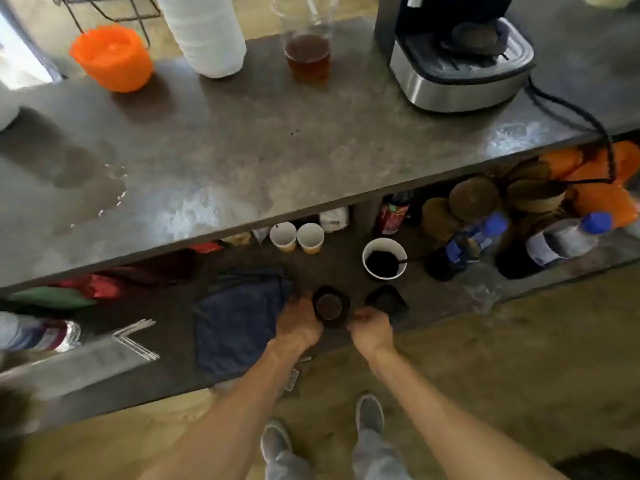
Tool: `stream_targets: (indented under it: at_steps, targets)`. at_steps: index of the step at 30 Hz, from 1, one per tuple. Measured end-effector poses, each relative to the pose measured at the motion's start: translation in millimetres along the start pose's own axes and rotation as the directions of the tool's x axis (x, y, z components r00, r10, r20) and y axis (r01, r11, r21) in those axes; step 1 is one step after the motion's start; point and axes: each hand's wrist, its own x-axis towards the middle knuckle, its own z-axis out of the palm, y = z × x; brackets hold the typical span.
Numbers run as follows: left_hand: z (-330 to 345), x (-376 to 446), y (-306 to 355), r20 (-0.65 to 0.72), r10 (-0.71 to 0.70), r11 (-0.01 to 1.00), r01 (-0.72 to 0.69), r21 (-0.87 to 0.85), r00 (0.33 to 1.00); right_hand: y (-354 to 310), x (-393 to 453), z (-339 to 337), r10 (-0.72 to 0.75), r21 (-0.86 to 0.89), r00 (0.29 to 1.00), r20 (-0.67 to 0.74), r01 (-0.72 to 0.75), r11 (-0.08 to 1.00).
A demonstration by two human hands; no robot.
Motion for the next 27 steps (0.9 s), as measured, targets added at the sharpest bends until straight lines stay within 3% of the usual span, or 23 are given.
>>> stream_targets:
  at_steps: [5, 9, 11, 14, 18, 22, 27]
  targets:
    - [0.1, 5.9, 3.4, 0.027, -0.029, 0.999, 0.029, -0.02, 0.999, 6.0, 23.5, 15.4, 0.101, 0.103, 0.99, 0.099, -0.111, 0.988]
    - [-4.5, 1.5, 5.5, 0.069, -0.054, 0.985, 0.065, -0.158, 0.996, -1.0, 18.8, 13.7, 0.105, 0.159, 0.994, 0.027, -0.108, 0.981]
    - [-13.0, -8.7, 7.5, 0.025, -0.051, 0.956, 0.056, -0.287, 0.998, -8.2, 9.3, 11.9, 0.099, 0.234, 0.995, 0.009, -0.098, 0.967]
    - [-35.9, -37.3, 12.1, -0.122, -0.045, 0.859, -0.024, -0.511, 0.992, -23.8, -22.1, 1.7, 0.004, 0.248, 0.999, -0.033, 0.005, 0.969]
    - [-80.1, -89.4, 11.9, -0.178, 0.031, 0.698, -0.149, -0.7, 0.983, -60.4, -93.3, -19.5, -0.155, 0.275, 0.979, -0.131, 0.186, 0.943]
    - [-130.8, -134.7, -1.6, -0.293, 0.113, 0.634, -0.296, -0.714, 0.949, -99.1, -161.7, -28.6, -0.301, 0.31, 0.928, -0.221, 0.359, 0.88]
    - [-213.4, -183.5, -25.8, -0.409, 0.186, 0.48, -0.446, -0.756, 0.893, -157.0, -227.7, -9.4, -0.447, 0.36, 0.864, -0.231, 0.503, 0.786]
